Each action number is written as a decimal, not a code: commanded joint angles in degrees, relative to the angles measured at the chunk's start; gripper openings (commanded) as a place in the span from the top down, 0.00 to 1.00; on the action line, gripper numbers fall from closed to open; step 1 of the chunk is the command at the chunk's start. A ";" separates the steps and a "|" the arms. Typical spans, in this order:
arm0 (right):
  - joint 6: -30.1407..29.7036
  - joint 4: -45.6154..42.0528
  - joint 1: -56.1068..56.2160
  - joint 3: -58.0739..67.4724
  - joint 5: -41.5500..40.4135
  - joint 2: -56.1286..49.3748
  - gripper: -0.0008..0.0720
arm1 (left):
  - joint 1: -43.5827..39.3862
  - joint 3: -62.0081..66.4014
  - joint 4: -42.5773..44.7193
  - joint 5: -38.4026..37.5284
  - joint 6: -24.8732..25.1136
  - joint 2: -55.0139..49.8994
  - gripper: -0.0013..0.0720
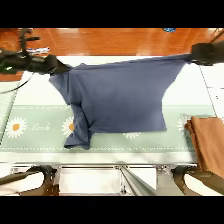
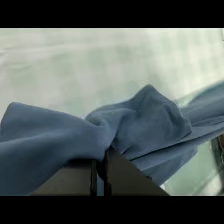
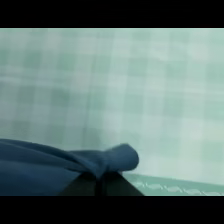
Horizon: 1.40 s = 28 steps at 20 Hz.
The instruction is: Fold the shirts.
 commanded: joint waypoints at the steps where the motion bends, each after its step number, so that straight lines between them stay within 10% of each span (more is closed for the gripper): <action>1: -2.51 8.48 -5.01 1.75 -7.04 -14.60 0.95 | -0.46 15.61 0.13 0.63 -1.86 -20.83 0.96; 6: -3.89 23.21 -5.60 6.93 -16.98 -28.85 0.95 | -1.18 30.01 -0.11 0.66 -5.33 -33.53 0.93; 7: -3.89 26.43 -5.62 7.85 -18.25 -30.77 0.93 | -1.20 30.80 -0.09 0.81 -6.64 -34.21 0.64; 8: -3.89 29.51 -5.75 8.59 -19.30 -32.30 0.70 | -1.07 30.91 0.00 0.44 -8.57 -34.23 0.30; 9: -3.93 31.58 -6.05 9.20 -19.47 -33.03 0.44 | -0.44 31.17 0.02 -1.29 -8.46 -34.14 0.28; 16: -5.16 26.14 -19.10 13.16 5.31 -26.32 0.43 | 12.94 30.05 6.80 -34.18 -13.84 -31.89 0.29; 23: -9.62 18.27 -25.97 -26.43 -1.86 -3.67 0.43 | 15.54 -22.82 4.76 -11.47 -4.72 -3.32 0.29; 28: -15.63 25.55 -25.97 -49.20 -8.11 8.02 0.43 | 14.40 -50.95 -18.86 -9.18 9.94 5.92 0.29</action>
